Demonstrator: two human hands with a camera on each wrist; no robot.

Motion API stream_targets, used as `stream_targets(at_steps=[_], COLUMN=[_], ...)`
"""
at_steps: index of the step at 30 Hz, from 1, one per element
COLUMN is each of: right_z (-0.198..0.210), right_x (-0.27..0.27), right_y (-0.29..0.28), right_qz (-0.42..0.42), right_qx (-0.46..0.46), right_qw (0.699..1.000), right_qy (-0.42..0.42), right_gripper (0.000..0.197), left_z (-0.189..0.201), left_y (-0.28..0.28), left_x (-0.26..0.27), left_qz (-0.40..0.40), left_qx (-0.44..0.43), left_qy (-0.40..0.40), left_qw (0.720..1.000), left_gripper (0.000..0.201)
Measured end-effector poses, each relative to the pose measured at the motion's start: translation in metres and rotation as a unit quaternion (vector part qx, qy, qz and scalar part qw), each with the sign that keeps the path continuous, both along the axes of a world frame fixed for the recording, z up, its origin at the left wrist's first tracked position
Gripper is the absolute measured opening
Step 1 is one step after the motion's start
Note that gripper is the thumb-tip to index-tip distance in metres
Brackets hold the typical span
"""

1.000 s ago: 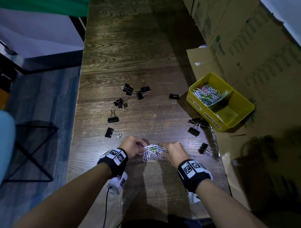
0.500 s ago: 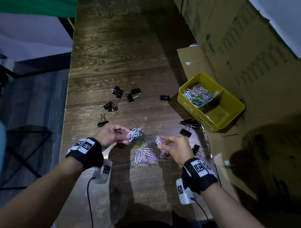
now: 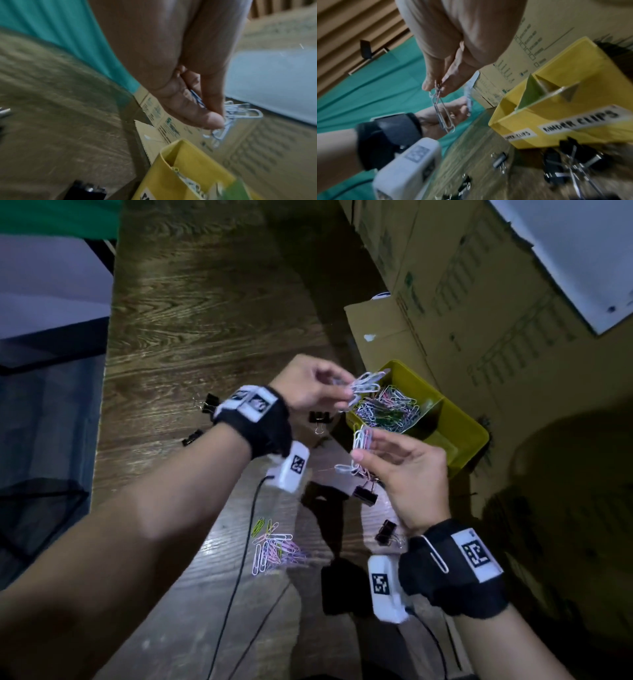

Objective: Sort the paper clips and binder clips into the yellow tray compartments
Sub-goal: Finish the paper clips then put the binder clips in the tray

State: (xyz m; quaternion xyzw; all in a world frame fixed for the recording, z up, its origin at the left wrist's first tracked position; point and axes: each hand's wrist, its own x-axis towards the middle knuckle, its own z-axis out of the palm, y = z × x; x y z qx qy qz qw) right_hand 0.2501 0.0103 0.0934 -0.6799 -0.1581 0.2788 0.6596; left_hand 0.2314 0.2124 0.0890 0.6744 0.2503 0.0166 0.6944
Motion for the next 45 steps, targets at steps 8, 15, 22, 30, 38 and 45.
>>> stream_targets(at_steps=[8, 15, 22, 30, 38, 45], right_z=[0.022, -0.004, -0.041, -0.034, -0.02, -0.057], right_x=[0.062, 0.117, 0.121, 0.079, 0.019, -0.057], right_y=[0.02, 0.05, 0.083, 0.094, 0.082, 0.038], right_qz=[-0.045, 0.004, 0.136, 0.299, 0.292, 0.475], right_qx=[0.004, -0.136, -0.336, -0.321, -0.185, -0.291], right_qw=[0.997, 0.984, 0.91, 0.865, 0.907, 0.802], right_qy=[-0.068, -0.112, -0.202, -0.245, -0.239, -0.217], right_gripper=[0.032, 0.037, 0.03, 0.044, 0.024, 0.037], left_z=[-0.043, -0.058, -0.06, -0.067, -0.081, -0.134], left_y=[-0.029, -0.032, -0.022, -0.018, -0.029, -0.064], left_x=[0.065, 0.035, 0.002, -0.071, -0.158, -0.21], left_qz=[-0.245, -0.339, -0.353, -0.28, -0.077, -0.145], left_qx=[0.383, 0.489, 0.488, 0.494, 0.532, 0.495], left_qy=[0.115, 0.02, 0.013, 0.003, -0.046, 0.243], left_qw=[0.883, 0.803, 0.798, 0.823, 0.842, 0.821], left_gripper=[0.018, 0.034, 0.038, 0.045, 0.02, 0.041])
